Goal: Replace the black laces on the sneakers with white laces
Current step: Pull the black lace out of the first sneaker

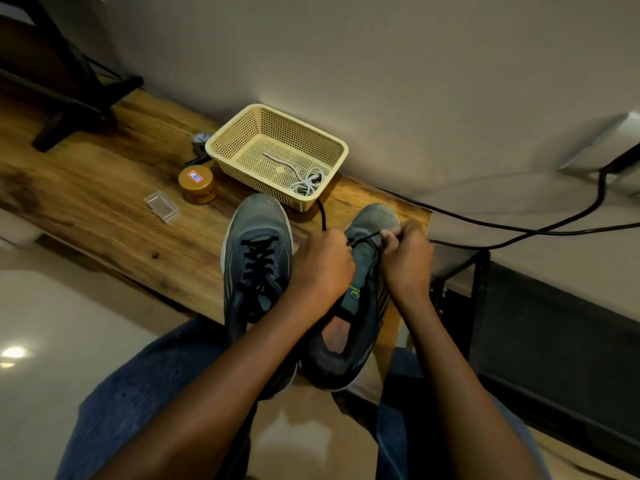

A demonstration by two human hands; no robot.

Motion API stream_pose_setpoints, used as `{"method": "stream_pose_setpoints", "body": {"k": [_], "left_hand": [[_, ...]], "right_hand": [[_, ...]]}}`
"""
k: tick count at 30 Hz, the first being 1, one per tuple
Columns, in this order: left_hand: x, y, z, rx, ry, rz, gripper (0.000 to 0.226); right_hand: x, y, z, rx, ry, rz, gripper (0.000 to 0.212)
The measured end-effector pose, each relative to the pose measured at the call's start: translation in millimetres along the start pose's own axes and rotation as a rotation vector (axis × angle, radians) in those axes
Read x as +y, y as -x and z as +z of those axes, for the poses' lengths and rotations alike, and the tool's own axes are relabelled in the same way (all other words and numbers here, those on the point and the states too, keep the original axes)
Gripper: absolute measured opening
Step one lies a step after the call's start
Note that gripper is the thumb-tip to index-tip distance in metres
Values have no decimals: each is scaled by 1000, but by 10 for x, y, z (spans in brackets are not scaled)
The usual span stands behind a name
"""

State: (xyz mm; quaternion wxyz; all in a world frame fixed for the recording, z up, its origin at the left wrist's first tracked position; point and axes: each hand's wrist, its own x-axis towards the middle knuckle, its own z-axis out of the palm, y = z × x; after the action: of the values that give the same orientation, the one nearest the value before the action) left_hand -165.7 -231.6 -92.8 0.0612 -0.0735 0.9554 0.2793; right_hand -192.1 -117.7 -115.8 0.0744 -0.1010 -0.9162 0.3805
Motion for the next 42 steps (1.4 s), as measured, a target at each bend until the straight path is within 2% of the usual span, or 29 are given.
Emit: {"method": "stream_pose_setpoints", "body": {"k": [3, 7, 11, 13, 19, 22, 24, 28, 31, 35, 37, 39, 42], "left_hand": [[-22, -13, 15, -2, 0, 2, 21], [-11, -7, 1, -4, -9, -1, 20], [4, -7, 1, 3, -7, -4, 19], [8, -3, 1, 3, -4, -4, 18], [-12, -7, 11, 14, 23, 0, 21], [-32, -18, 19, 12, 32, -6, 22], [-29, -14, 15, 12, 30, -2, 22], [-14, -15, 18, 11, 26, -1, 21], [-4, -14, 10, 7, 25, -4, 21], [9, 2, 1, 17, 37, -22, 21], [7, 10, -13, 13, 38, -26, 19], [4, 10, -22, 9, 41, -28, 19], [9, 25, -42, -1, 33, -29, 18]], "right_hand": [[21, -43, -19, -61, 18, 2, 10], [-21, -13, -9, -191, 189, -156, 24], [-24, 21, 42, -122, 335, -256, 17], [-22, 33, 55, -93, 288, -218, 13], [14, -4, 1, 24, -105, 97, 14], [-2, -20, -32, -64, -30, 33, 11], [-19, -2, -23, -132, 128, -60, 23], [-43, 41, 26, -125, 365, -186, 18], [-36, 45, 44, -81, 315, -192, 15], [13, 25, 38, 29, 56, -7, 11], [35, 4, 34, 34, -20, 28, 10], [29, -14, 19, -34, 29, -21, 6], [-1, 13, 19, -147, 208, -151, 15]]}}
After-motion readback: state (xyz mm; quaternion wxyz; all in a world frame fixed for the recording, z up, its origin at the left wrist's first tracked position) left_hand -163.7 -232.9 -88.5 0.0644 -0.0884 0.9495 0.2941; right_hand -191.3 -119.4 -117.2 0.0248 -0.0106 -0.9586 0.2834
